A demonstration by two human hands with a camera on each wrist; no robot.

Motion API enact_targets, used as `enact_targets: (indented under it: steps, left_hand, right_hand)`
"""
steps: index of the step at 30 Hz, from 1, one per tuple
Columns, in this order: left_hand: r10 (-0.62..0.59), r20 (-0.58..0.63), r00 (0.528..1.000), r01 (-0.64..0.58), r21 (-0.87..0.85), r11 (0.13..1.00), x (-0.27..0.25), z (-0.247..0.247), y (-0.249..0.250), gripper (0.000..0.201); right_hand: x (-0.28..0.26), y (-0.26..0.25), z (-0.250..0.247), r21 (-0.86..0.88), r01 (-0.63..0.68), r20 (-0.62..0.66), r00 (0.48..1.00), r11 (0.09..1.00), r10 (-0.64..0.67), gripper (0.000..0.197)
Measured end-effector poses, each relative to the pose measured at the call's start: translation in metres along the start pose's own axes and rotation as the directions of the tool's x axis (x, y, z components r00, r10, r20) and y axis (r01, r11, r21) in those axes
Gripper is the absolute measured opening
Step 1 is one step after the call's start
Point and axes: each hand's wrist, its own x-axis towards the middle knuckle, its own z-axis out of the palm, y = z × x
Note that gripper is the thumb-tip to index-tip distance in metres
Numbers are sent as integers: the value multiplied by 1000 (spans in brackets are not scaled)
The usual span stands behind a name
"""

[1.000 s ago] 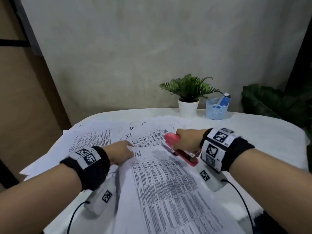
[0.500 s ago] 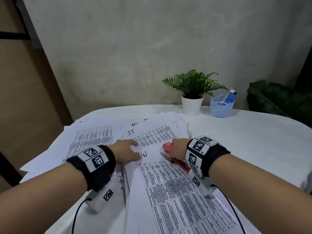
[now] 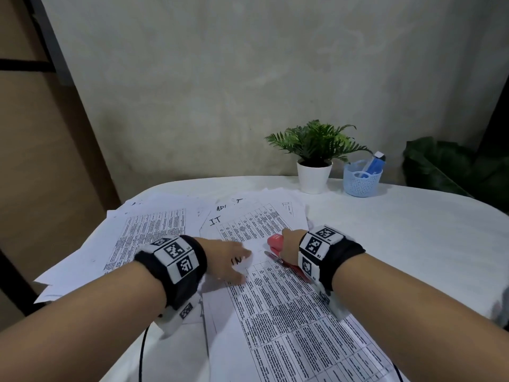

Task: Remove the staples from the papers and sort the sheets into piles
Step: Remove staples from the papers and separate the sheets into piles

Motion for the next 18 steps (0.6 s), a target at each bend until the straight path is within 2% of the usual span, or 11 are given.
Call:
enact_targets:
  steps: [2,6,10,13,16,18]
  left_hand:
    - [18,96,995,-24,64,998,-1,-2,7,79]
    - [7,154,988,-33,171,985,-3,-4,15,83]
    - [-11,149,989,-12,155,988,-6,-8,17,84]
    - [-13,133,991,-7,156,988,-5,-10,18,85]
    - [-24,139,990,-6,214,977,0,-6,18,86]
    - [-32,138,990,-4,248,969,3,-3,17,87]
  right_hand:
    - [4,-2,3,21,-7,1,1000,1000,7,30]
    - [12,-4,5,-40,7,47,999,999,-5,33]
    - [12,-4,0,-42,72,21,997,996,-71,30]
    - [12,-1,2,5,47,9,999,999,-47,19]
    - [8,-1,5,115,20,-44,999,993,-15,32]
    - [8,-4,5,105,11,-36,999,994,-7,35]
